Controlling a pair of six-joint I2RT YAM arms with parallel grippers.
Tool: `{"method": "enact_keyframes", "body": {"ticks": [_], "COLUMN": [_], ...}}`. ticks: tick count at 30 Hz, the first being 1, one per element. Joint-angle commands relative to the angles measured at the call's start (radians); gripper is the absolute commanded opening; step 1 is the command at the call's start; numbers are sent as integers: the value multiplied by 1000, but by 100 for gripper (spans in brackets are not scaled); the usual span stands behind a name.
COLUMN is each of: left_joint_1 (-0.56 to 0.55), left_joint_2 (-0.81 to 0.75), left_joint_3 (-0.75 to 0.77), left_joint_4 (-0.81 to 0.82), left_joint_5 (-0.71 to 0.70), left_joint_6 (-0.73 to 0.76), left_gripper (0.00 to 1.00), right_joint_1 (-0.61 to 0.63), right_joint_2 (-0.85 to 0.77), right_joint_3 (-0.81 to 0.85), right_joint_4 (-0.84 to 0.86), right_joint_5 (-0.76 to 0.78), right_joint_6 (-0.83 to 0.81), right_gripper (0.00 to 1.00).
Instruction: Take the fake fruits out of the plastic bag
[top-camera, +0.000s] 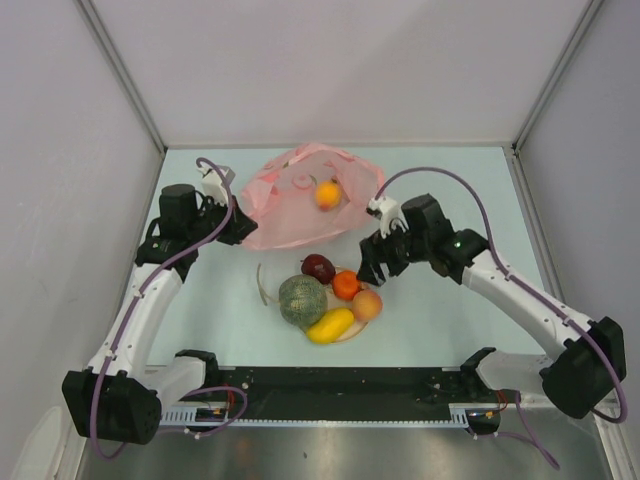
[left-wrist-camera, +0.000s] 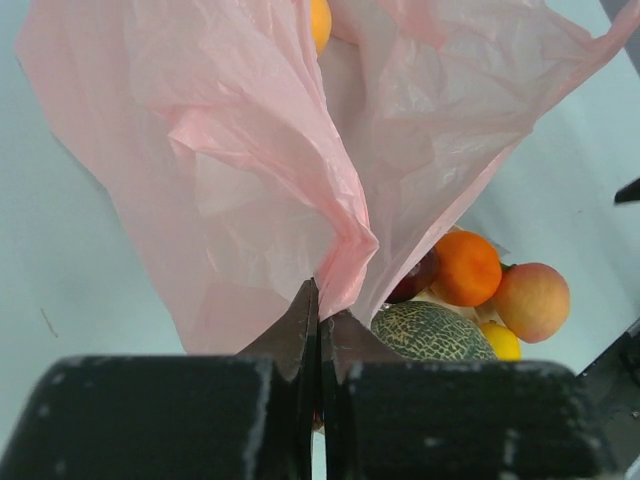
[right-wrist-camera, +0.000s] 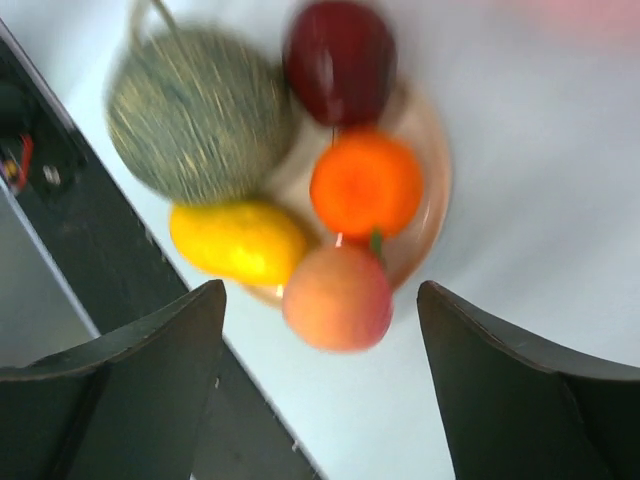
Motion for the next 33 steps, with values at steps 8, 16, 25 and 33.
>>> {"method": "enact_keyframes", "body": {"ticks": [8,16,25,33], "left_joint_1": [7,5,7,4], "left_joint_2": [-54,-70,-53,-2], "left_joint_3": [-28,-75,-98,-81], "left_joint_4": [24,90,62,35], "left_joint_5": [136,409,328,330], "left_joint_6": [-89,-117,-76,-65], "left_gripper": [0,0,0,0], "right_joint_1": [-31,-18,-41,-38], "right_joint_2": [274,580,775,1020], "right_joint_3": [366,496,648,854], "right_joint_4": [421,446,484,452], "right_joint_5": [84,242,397,421], "right_joint_6": [72,120,121,129], "right_gripper": [72,79,100,100]}}
